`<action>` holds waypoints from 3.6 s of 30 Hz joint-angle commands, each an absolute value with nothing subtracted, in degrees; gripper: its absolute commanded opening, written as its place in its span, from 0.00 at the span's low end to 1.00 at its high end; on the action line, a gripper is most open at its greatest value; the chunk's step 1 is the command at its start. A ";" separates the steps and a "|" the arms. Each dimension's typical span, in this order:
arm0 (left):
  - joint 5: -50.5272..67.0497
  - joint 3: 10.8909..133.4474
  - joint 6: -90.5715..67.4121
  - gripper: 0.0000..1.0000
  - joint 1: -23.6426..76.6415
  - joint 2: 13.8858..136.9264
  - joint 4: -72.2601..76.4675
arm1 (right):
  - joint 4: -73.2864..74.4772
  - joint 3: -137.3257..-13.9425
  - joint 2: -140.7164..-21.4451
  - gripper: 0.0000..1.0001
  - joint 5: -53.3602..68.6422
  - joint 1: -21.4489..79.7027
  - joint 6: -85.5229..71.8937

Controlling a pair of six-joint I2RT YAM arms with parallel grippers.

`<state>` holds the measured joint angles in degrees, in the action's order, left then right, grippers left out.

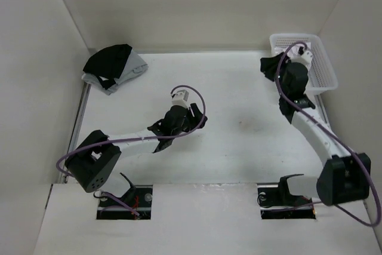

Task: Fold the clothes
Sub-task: Grab the tank top from the pile, then move the tank top to the center of the board

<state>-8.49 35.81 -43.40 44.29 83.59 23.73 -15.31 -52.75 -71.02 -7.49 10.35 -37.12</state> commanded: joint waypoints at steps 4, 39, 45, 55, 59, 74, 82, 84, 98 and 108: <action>-6.68 35.16 -41.75 0.53 46.19 81.92 29.00 | -12.31 -75.81 -93.30 0.45 -10.37 -3.02 -33.67; -0.53 25.05 -49.39 0.53 28.17 74.36 35.33 | 14.85 -132.89 -148.71 0.13 -7.38 -15.60 -31.38; 0.97 24.61 -49.75 0.53 27.38 73.83 35.33 | 13.45 -125.52 -143.62 0.34 -11.68 -15.43 -32.87; 4.57 21.45 -52.03 0.53 23.95 71.64 38.84 | 22.57 -129.18 -144.92 0.39 -10.64 -12.53 -32.52; 6.06 20.13 -52.29 0.53 21.49 69.88 39.11 | 25.22 -132.18 -146.60 0.31 -10.37 -12.35 -32.96; 7.47 18.98 -52.29 0.52 18.41 70.22 40.43 | 2.31 -108.12 -127.03 0.00 -0.97 -13.58 -37.96; 6.86 21.71 -52.56 0.52 21.40 72.07 40.25 | -10.01 -93.53 -101.01 0.00 0.00 -12.53 -40.08; 6.77 22.32 -52.82 0.51 21.93 71.89 40.17 | -11.86 -90.89 -95.29 0.00 0.88 -10.95 -40.43; -3.06 24.70 -49.84 0.50 21.58 54.59 25.77 | -10.90 -88.60 -62.94 0.02 6.33 24.89 -31.03; -0.37 21.01 -48.77 0.50 12.98 49.66 18.64 | -27.31 -64.88 -73.52 0.03 7.29 27.04 -45.07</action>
